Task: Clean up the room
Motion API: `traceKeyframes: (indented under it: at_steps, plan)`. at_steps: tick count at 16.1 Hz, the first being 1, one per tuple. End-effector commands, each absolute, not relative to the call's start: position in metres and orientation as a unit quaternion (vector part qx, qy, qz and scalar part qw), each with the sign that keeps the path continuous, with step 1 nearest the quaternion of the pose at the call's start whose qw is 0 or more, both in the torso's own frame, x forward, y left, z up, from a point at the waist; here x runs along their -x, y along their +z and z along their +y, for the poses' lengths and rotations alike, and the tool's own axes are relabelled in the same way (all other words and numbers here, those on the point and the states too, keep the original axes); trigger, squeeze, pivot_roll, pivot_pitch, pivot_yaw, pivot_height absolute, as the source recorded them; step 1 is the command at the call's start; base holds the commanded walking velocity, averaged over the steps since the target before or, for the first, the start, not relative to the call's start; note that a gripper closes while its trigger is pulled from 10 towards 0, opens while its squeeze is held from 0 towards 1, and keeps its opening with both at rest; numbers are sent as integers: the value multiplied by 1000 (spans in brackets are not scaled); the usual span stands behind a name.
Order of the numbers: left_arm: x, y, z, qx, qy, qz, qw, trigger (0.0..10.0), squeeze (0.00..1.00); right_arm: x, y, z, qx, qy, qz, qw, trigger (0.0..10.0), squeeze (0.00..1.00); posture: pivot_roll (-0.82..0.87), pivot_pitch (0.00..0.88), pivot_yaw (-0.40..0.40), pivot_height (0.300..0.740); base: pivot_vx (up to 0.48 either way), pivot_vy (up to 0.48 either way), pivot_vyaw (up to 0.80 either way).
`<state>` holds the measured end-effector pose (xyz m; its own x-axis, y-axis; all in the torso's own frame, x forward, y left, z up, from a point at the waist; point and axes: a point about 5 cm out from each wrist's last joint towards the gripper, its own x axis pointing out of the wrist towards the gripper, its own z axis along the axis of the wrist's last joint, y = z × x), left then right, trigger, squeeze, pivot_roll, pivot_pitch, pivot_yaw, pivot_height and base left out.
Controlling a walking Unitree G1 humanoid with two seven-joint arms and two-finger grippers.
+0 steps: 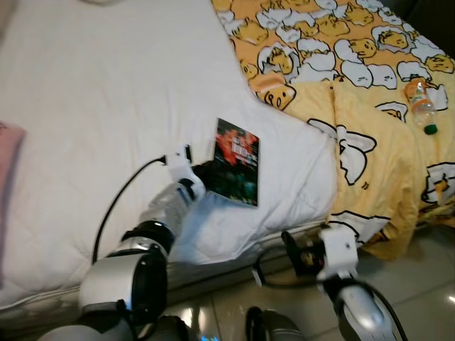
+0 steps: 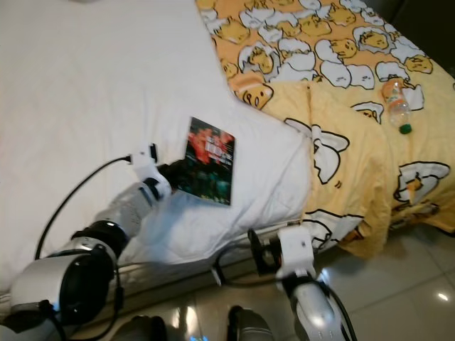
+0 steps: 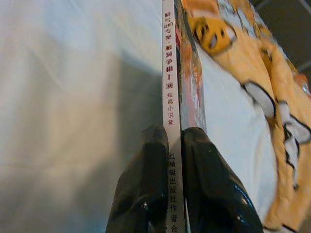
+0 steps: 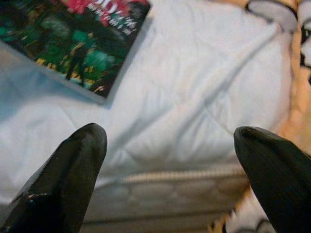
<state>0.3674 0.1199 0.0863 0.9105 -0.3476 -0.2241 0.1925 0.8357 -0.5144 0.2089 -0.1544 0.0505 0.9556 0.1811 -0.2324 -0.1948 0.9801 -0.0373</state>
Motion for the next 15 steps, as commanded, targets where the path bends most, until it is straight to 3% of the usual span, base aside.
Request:
traceKeyframes:
  at_steps: [1,3,4,8,9,10,15]
  plan:
    - [-378,107,128,256,-131,110,951,0,0,-212,47,-160,35,80,115,990,10000,0,-73,12,3,736,0,0,0]
    - [-382,116,141,190,-124,88,970,0,0,-223,52,-161,33,71,100,992,10000,0,-67,0,18,736,0,0,0]
    - [-386,132,149,91,-139,40,985,0,0,-235,65,-166,31,53,69,996,10000,0,-59,0,30,736,0,0,0]
    - [-387,159,140,52,-166,-44,984,0,0,-258,92,-185,17,-2,1,1000,10000,0,-41,0,72,736,0,0,0]
    - [-387,159,137,40,-151,-46,987,7569,0,-262,94,-187,13,-10,-5,1000,10000,0,-42,0,74,736,0,0,0]
    - [-385,157,131,40,-153,-49,986,10000,0,-266,94,-187,11,-10,-6,1000,10000,0,-36,0,68,736,0,0,0]
    - [-380,141,126,36,-145,-25,988,10000,0,-276,91,-182,11,4,2,1000,10000,0,-35,0,54,736,0,0,359]
